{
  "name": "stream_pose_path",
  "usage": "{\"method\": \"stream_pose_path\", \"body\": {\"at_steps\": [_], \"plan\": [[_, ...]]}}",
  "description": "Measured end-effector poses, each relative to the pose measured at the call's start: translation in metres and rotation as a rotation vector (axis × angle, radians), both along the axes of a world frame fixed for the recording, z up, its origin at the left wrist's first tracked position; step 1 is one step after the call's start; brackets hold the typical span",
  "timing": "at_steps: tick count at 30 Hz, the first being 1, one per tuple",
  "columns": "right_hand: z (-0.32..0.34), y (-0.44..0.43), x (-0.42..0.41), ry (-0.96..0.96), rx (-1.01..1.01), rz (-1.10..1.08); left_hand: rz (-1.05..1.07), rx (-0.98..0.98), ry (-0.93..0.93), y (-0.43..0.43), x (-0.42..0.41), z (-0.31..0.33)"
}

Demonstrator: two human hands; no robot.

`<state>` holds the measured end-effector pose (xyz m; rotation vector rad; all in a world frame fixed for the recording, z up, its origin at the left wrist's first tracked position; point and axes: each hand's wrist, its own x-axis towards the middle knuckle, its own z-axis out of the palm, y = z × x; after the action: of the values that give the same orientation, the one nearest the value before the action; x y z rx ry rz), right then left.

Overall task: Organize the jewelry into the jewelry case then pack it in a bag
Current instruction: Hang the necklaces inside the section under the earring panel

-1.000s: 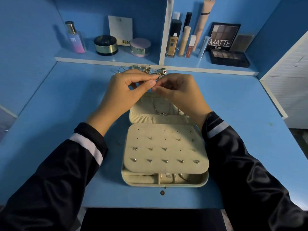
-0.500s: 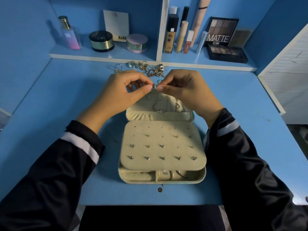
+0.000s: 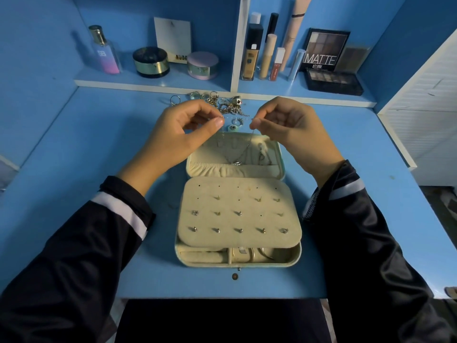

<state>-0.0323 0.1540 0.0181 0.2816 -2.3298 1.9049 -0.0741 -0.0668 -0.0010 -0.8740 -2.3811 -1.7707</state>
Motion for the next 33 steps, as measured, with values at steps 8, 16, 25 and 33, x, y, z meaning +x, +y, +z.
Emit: {"method": "stream_pose_path", "body": {"at_steps": [8,16,25,33], "plan": [[-0.003,0.004,0.001,-0.007,0.028,-0.052,-0.005,0.116,-0.031,-0.001,0.004,0.006],[-0.011,-0.007,-0.002,-0.059,0.071,-0.012,-0.011,0.108,0.006,0.005,0.009,0.005],[-0.013,-0.027,-0.002,0.06,0.036,0.027,-0.028,0.101,0.052,0.01,0.011,0.006],[-0.015,-0.03,0.0,0.069,-0.033,0.031,-0.019,0.074,0.059,0.01,0.012,0.005]]}}
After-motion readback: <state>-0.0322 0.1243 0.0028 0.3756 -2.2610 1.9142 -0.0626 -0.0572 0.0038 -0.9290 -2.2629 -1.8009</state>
